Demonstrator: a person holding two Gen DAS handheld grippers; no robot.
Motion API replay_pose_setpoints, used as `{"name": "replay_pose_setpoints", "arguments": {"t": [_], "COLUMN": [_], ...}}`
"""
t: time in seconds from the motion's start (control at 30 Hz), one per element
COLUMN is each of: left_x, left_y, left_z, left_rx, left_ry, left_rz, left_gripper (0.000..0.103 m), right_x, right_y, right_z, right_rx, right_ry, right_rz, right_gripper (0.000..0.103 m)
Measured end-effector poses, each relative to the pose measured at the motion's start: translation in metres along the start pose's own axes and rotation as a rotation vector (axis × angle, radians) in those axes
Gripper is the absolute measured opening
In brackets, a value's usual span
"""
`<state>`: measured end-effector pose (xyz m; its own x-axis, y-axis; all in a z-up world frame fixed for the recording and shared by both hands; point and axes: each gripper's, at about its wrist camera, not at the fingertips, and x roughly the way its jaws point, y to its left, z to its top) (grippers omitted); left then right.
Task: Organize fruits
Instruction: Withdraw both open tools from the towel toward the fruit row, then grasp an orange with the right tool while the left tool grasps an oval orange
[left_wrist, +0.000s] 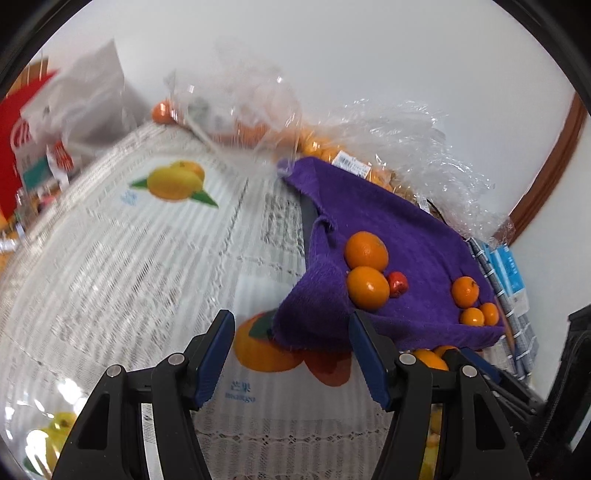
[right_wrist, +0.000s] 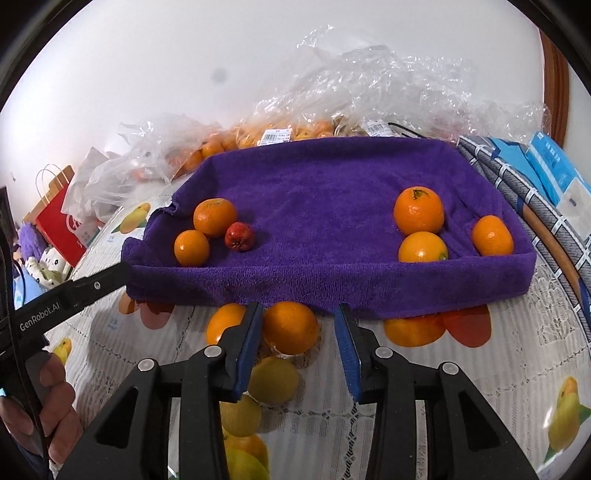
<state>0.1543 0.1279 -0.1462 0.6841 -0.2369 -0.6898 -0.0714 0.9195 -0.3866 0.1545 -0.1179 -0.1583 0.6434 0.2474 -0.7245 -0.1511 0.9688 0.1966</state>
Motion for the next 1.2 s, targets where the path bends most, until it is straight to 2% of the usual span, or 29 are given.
{"name": "replay_pose_setpoints", "arguments": {"t": [0.13, 0.57, 0.8, 1.0, 1.2], "left_x": [0.002, -0.001, 0.001, 0.002, -0.001], "left_y": [0.004, -0.011, -0.013, -0.013, -0.017], "left_z": [-0.001, -0.005, -0.005, -0.006, -0.005], "left_rx": [-0.029, 0.044, 0.049, 0.055, 0.07], "left_ry": [0.013, 0.002, 0.019, 0.023, 0.018], "left_rz": [-0.025, 0.01, 0.012, 0.018, 0.017], "left_gripper": [0.062, 0.062, 0.062, 0.062, 0.062], "right_x": [-0.005, -0.008, -0.009, -0.022, -0.032], "right_y": [0.005, -0.002, 0.002, -0.009, -0.027], "right_z": [-0.002, -0.007, -0.009, -0.008, -0.013], "right_rx": [-0.03, -0.011, -0.025, 0.009, 0.031], "right_ry": [-0.018, -0.01, -0.022, -0.044, -0.048], "right_rz": [-0.001, 0.013, 0.008, -0.014, -0.078], "right_gripper": [0.029, 0.03, 0.03, 0.03, 0.03]}}
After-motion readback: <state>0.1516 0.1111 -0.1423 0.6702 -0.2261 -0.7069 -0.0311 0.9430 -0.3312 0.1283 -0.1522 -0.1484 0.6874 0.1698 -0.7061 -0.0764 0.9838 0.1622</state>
